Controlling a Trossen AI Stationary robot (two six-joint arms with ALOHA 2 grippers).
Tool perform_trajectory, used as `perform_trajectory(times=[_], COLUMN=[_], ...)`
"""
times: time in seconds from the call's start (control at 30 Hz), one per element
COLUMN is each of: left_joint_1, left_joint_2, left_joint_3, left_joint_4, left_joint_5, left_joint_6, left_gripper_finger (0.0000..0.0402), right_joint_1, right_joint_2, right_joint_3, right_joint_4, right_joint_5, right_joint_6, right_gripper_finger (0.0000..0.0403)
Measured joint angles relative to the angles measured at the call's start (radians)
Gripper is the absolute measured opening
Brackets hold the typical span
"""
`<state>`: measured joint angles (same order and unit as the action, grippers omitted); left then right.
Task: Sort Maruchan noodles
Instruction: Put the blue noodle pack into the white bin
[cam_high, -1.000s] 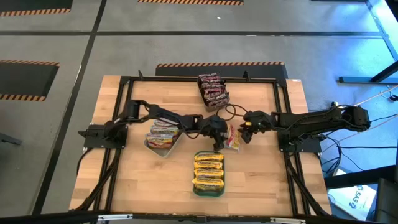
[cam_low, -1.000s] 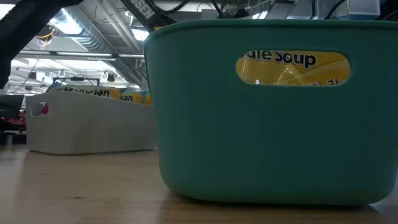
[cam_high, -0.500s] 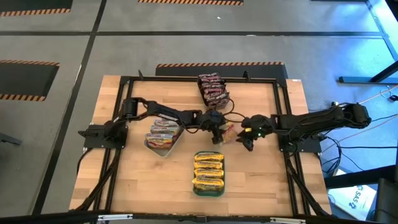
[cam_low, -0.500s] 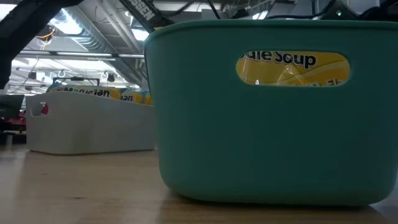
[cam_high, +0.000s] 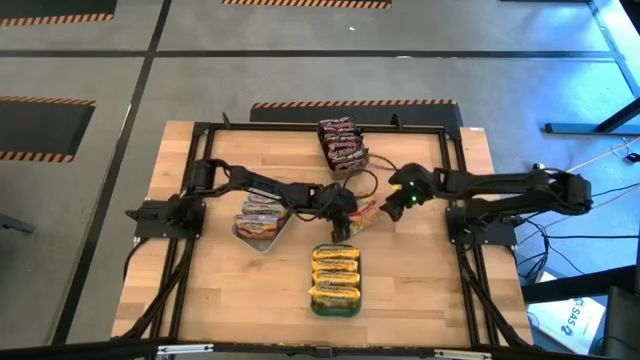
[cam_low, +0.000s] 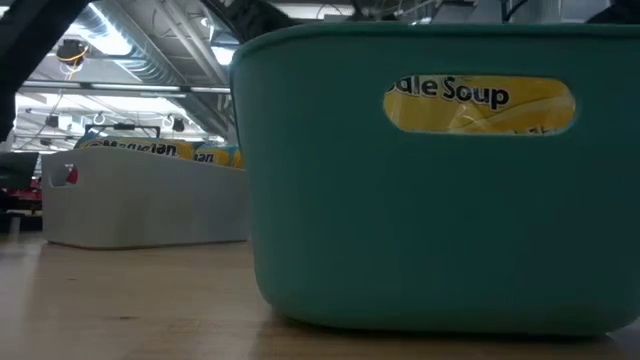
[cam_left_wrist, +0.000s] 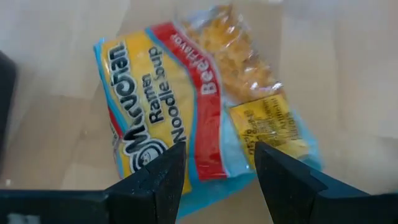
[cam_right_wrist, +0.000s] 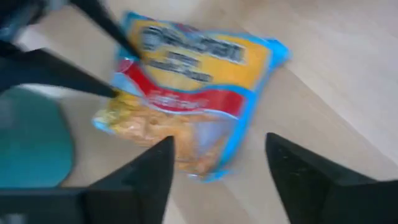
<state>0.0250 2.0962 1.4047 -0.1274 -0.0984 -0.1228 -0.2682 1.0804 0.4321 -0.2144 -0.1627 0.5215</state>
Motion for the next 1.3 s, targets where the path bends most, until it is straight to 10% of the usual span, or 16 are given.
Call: perform_trajectory(times=[0.23,0.6,0.93,1.3], left_joint_1=[0.001,0.006,0.008,-0.001], left_joint_2=[0.024,0.024,0.025,0.019], left_joint_3=[0.001,0.001,0.001,0.001], left_joint_4=[0.010,0.006,0.012,0.003], left_joint_5=[-0.004,-0.031,-0.034,-0.044], left_joint_6=[-0.020,0.003,0.022,0.029], left_gripper_finger=[0.0186,0.0186,0.0186,0.0186], right_joint_1=[-0.149,-0.179,-0.177,-0.177], right_joint_2=[0.156,0.409,0.430,0.428], right_joint_3=[-0.002,0.003,-0.003,0.002], right_joint_4=[0.034,0.323,0.447,0.465], right_joint_5=[-0.158,-0.368,-0.403,-0.386], right_joint_6=[-0.011,0.003,0.055,0.031], right_gripper_finger=[0.0308,0.0318,0.0268,0.0125])
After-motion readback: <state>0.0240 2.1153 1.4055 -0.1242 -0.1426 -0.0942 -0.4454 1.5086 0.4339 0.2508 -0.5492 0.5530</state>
